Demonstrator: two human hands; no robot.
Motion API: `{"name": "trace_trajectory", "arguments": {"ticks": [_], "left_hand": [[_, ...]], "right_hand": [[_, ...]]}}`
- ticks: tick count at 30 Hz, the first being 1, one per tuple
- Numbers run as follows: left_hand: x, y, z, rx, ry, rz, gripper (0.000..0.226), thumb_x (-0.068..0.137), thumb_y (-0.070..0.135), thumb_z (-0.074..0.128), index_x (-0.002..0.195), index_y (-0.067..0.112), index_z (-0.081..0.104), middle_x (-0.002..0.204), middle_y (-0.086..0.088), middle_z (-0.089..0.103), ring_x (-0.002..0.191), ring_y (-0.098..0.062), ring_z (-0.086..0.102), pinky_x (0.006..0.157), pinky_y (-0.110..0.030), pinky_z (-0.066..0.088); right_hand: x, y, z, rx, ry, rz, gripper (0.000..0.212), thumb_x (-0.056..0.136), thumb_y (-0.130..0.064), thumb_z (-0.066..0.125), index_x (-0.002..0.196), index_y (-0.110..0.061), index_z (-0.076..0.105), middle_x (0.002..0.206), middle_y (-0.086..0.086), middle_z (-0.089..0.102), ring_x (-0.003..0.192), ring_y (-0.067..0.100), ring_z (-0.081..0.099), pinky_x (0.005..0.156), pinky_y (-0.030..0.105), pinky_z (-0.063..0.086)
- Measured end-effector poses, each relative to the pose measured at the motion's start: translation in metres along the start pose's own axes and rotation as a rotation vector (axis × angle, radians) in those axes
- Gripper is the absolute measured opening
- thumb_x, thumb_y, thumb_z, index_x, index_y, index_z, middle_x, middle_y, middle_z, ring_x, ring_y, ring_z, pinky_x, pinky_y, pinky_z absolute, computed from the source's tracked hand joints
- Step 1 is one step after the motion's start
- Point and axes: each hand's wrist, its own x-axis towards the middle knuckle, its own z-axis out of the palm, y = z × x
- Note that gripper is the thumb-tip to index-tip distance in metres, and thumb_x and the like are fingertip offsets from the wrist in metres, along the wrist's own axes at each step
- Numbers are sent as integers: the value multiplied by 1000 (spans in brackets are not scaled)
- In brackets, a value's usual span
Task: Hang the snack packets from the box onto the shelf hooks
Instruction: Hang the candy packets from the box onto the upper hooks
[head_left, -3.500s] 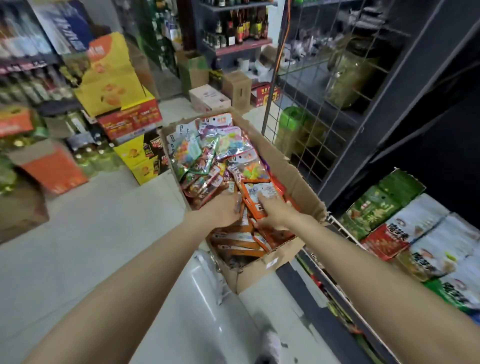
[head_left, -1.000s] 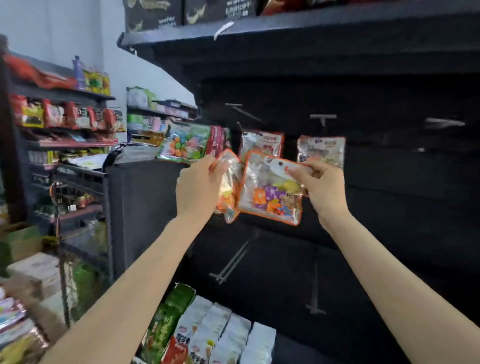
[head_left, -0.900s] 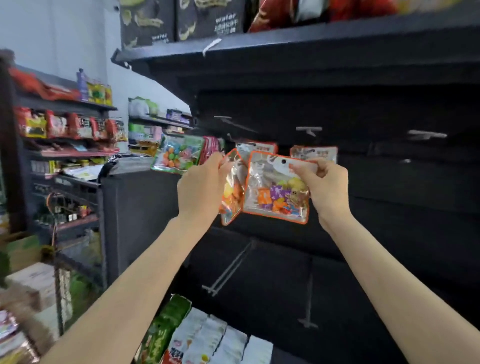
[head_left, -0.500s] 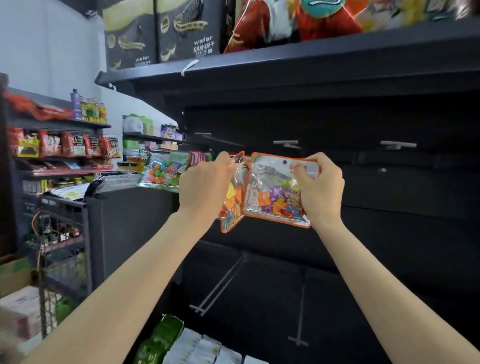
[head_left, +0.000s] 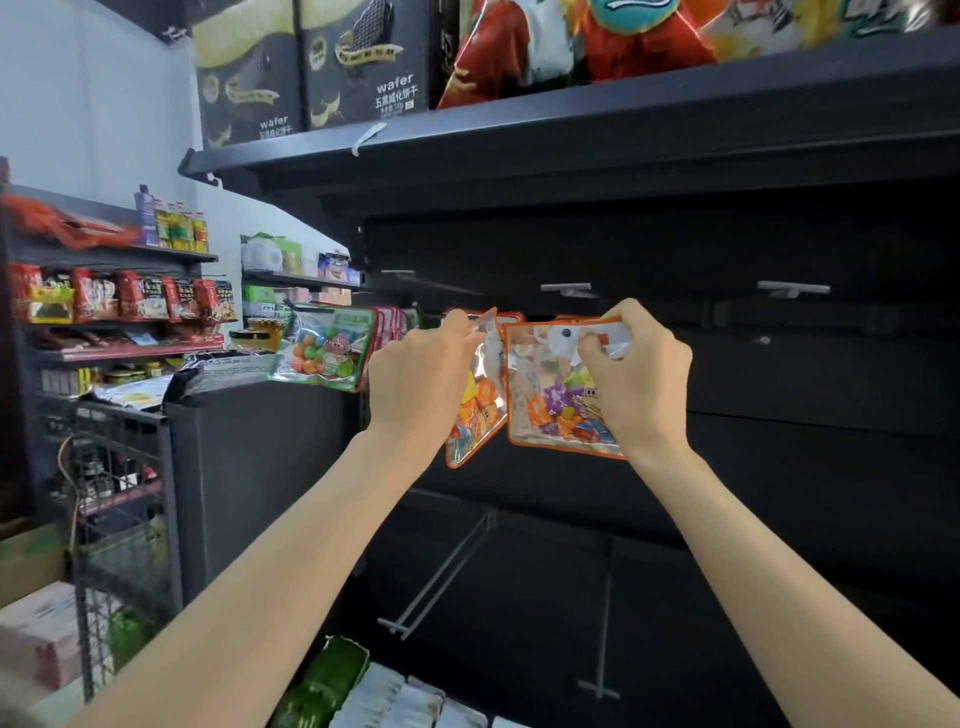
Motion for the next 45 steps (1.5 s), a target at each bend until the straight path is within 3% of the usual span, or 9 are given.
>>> {"name": "trace_trajectory", "arguments": {"ticks": [10, 15, 18, 21, 26, 34, 37, 42, 45], "left_hand": [[0, 1, 1, 39, -33, -15, 40, 100, 40, 31, 117, 12, 53, 82, -7, 65, 74, -24, 65, 57, -27, 36], [2, 2, 6, 114, -44, -7, 30, 98, 37, 46, 103, 10, 57, 72, -8, 66, 64, -26, 66, 52, -26, 36], [3, 4, 6, 322, -53, 33, 26, 88, 37, 64, 96, 14, 57, 64, -2, 64, 55, -20, 65, 48, -23, 33], [8, 7, 6, 303, -156, 79, 34, 93, 38, 55, 114, 13, 46, 89, -5, 66, 77, -21, 67, 59, -26, 38], [13, 10, 1, 276, -169, 71, 40, 93, 38, 53, 120, 12, 40, 108, -8, 65, 93, -23, 66, 72, -27, 47], [10, 4, -1, 231, -157, 50, 33, 97, 37, 46, 119, 12, 43, 100, -6, 66, 87, -21, 66, 63, -24, 39], [5, -1, -1, 8, -70, -59, 32, 99, 40, 36, 111, 14, 52, 83, -1, 62, 73, -17, 61, 60, -25, 39], [-8, -7, 9, -309, 169, -10, 32, 94, 39, 49, 83, 11, 61, 52, 8, 42, 44, -11, 41, 42, -20, 29], [-8, 2, 10, -606, 167, -64, 26, 94, 35, 52, 72, 22, 48, 51, 11, 45, 43, -9, 47, 42, -15, 28]], "right_hand": [[4, -1, 3, -41, -35, 28, 9, 94, -21, 56, 91, -15, 50, 74, 2, 58, 68, 20, 61, 57, 34, 53], [9, 17, 13, -88, -23, -46, 15, 94, -11, 54, 107, -11, 46, 75, 1, 55, 63, 21, 59, 52, 34, 50], [15, 39, 22, -185, -57, -106, 10, 93, -8, 53, 102, -6, 58, 98, 8, 59, 76, 28, 60, 62, 40, 52], [23, 56, 29, -211, -137, -37, 16, 94, -8, 53, 107, -6, 62, 115, 10, 56, 89, 32, 61, 72, 44, 54], [40, 73, 39, -196, -266, 196, 38, 92, -8, 58, 130, -9, 54, 135, 15, 36, 109, 32, 54, 96, 33, 42], [50, 87, 47, -196, -414, 345, 52, 94, -26, 57, 142, -15, 42, 147, 16, 14, 135, 35, 27, 114, 35, 22], [39, 78, 41, -240, -296, 282, 44, 94, -25, 55, 137, -15, 48, 148, 14, 13, 136, 32, 16, 109, 38, 29], [7, 45, 15, 64, -32, 18, 20, 97, -14, 48, 112, -15, 61, 116, 0, 49, 102, 13, 53, 81, 16, 43], [-4, 21, 1, 229, -106, -62, 17, 98, -20, 47, 103, -20, 62, 94, -12, 59, 87, 1, 57, 71, 11, 43]]}}
